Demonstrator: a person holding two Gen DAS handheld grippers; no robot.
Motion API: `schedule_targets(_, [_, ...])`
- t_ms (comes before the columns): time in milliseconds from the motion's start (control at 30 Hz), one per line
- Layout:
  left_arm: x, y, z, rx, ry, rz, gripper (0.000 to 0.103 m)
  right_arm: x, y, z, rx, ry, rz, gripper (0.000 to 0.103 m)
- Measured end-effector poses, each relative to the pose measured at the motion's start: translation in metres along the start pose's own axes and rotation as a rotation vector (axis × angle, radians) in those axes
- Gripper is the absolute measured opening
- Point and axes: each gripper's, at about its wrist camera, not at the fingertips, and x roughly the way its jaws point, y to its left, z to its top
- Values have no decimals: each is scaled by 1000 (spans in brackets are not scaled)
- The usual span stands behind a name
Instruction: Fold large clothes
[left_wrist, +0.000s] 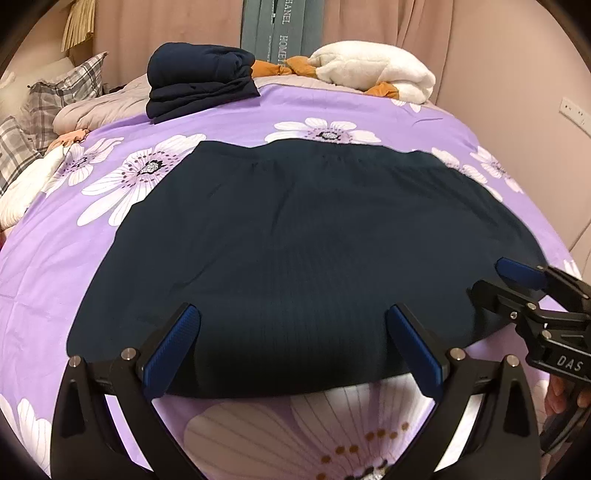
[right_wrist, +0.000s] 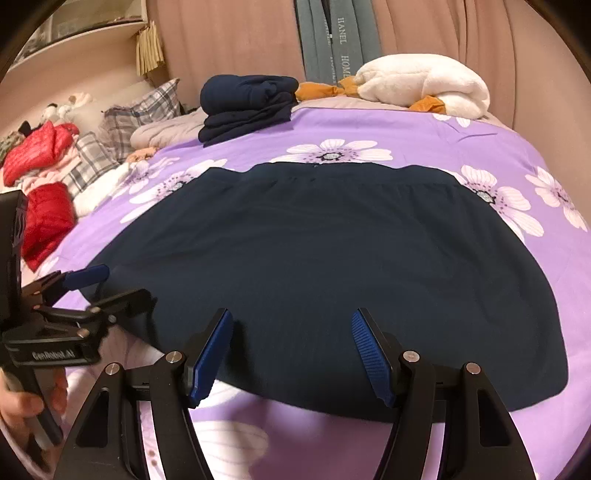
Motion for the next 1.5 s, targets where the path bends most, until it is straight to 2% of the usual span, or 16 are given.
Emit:
schedule_targets(133, [5, -1, -2, 12, -2, 10, 103, 7, 3, 0, -19, 7, -30, 67])
schedule_targets(267, [6, 0, -6, 26, -6, 12, 103, 8, -2, -4, -3, 5, -33, 73])
schedule_targets(1133, [-2, 23, -18, 8, 10, 36, 103, -8, -25, -15, 19, -8, -69, 73])
schedule_targets(1300, [-2, 24, -19, 8, 11, 43, 103, -11, -33, -17, 41, -8, -104, 73])
schedule_targets(1500, [-5, 26, -22, 8, 9, 52, 103, -16, -42, -20, 73, -14, -99, 73])
